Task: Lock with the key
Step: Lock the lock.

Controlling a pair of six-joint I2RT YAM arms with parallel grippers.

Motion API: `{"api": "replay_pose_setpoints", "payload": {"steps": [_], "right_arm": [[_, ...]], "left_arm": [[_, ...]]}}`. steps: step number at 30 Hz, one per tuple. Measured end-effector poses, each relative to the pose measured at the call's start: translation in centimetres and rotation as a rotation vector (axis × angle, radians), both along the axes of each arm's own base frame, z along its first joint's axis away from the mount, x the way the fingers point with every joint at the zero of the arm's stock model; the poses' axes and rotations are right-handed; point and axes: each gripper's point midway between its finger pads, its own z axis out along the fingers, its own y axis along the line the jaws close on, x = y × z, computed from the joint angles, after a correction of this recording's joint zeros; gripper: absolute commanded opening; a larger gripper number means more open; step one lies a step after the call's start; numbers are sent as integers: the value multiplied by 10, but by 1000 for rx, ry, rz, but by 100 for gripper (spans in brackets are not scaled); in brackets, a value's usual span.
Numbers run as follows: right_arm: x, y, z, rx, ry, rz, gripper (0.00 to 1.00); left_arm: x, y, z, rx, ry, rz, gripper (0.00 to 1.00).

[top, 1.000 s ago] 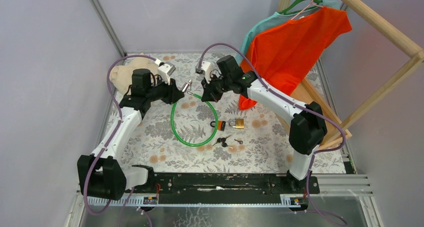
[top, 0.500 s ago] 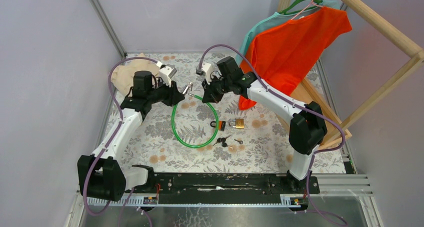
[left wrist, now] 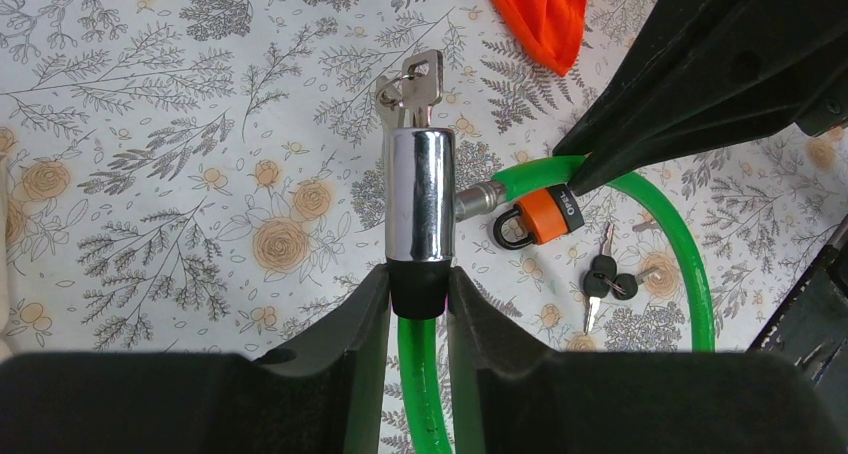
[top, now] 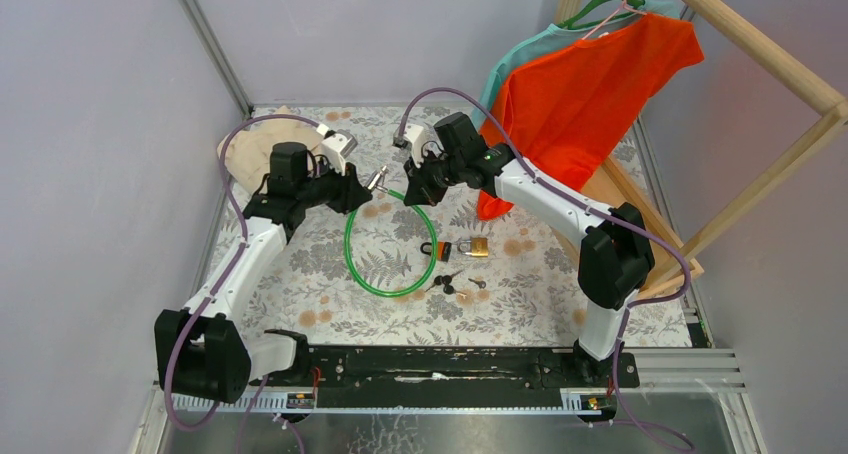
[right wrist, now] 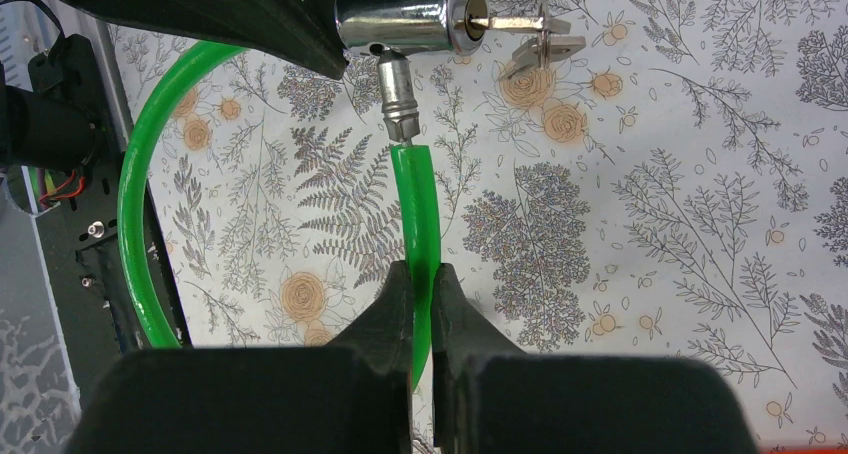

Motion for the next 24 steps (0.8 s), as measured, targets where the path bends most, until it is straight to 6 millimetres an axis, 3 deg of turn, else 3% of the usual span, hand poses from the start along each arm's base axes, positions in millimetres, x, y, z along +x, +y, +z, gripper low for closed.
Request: {"api": "replay_pose_setpoints", "payload": {"steps": [24], "right_arm": [[-9,-1,0,30,110,-3,0]], "left_arm": [[-3,-7,-10,-27,-11,-4,0]]}}
